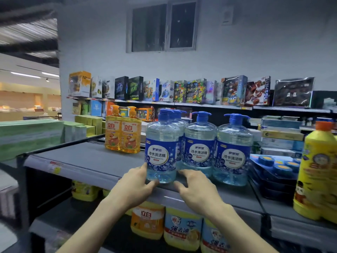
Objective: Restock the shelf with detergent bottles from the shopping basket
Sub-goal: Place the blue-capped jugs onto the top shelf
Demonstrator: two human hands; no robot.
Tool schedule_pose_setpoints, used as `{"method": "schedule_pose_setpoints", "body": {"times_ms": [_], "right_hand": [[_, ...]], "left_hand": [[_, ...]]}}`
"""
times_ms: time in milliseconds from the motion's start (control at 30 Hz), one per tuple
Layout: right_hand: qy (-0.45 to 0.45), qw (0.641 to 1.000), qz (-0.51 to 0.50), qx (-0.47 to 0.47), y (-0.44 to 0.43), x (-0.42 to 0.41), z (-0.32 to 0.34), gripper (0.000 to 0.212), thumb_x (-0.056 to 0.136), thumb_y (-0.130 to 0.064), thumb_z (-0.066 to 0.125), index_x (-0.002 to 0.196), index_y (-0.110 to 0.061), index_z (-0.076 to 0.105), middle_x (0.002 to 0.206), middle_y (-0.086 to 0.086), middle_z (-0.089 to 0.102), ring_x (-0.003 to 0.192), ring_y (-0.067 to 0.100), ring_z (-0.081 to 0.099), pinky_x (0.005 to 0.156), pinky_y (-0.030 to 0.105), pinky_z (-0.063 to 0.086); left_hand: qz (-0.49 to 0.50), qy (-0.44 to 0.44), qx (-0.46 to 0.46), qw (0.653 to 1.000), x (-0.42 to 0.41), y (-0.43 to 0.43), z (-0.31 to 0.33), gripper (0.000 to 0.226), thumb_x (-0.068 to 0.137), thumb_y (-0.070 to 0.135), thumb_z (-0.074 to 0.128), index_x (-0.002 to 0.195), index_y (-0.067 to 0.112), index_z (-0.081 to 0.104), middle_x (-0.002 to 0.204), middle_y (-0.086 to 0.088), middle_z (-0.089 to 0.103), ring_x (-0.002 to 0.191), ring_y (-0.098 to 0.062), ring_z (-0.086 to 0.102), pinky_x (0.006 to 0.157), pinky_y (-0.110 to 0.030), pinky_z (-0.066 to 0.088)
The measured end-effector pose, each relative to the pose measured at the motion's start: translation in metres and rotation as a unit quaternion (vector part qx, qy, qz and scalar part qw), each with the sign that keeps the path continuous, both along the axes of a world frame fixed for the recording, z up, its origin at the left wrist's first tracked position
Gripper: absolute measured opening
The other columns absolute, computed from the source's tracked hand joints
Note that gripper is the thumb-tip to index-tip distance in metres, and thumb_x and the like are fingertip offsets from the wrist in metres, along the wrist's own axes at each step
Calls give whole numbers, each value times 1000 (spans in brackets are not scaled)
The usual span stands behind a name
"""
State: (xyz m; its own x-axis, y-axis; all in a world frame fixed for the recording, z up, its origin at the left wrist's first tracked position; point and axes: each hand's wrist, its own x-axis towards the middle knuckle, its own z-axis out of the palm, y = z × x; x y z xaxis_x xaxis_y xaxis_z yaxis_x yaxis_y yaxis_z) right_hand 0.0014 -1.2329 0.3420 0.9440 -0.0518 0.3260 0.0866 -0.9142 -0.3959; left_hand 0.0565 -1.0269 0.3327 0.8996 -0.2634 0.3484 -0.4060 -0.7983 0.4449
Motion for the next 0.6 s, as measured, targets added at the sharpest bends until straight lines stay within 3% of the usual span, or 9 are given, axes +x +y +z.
{"method": "schedule_pose_setpoints", "body": {"times_ms": [67,200,500,600], "right_hand": [[-10,999,-7,-50,-13,-28,-1,55,105,-53,48,153,-27,49,154,-3,55,143,21,47,116,41,41],[-30,994,-12,-104,-44,-91,-8,53,108,-49,43,151,-19,47,152,0,53,143,22,43,117,39,37],[-37,984,-91,-149,-148,-235,-70,56,98,-52,42,136,-17,62,132,0,65,129,25,56,104,43,50],[9,982,-120,-145,-184,-279,-99,54,102,-51,43,142,-18,58,138,-1,63,134,24,53,108,42,47]], "left_hand": [[15,-18,28,999,-23,-11,-2,61,97,52,60,152,28,46,146,4,60,131,-17,58,110,-41,50],[11,-27,55,998,-85,-53,-6,74,100,53,57,164,25,33,162,2,46,148,-19,43,120,-41,41],[-44,-49,170,983,-224,-179,-54,62,101,56,49,156,28,43,151,5,54,138,-23,51,108,-41,46],[-75,-56,180,979,-258,-220,-78,58,101,55,47,153,28,46,144,4,60,132,-25,55,102,-41,47]]}}
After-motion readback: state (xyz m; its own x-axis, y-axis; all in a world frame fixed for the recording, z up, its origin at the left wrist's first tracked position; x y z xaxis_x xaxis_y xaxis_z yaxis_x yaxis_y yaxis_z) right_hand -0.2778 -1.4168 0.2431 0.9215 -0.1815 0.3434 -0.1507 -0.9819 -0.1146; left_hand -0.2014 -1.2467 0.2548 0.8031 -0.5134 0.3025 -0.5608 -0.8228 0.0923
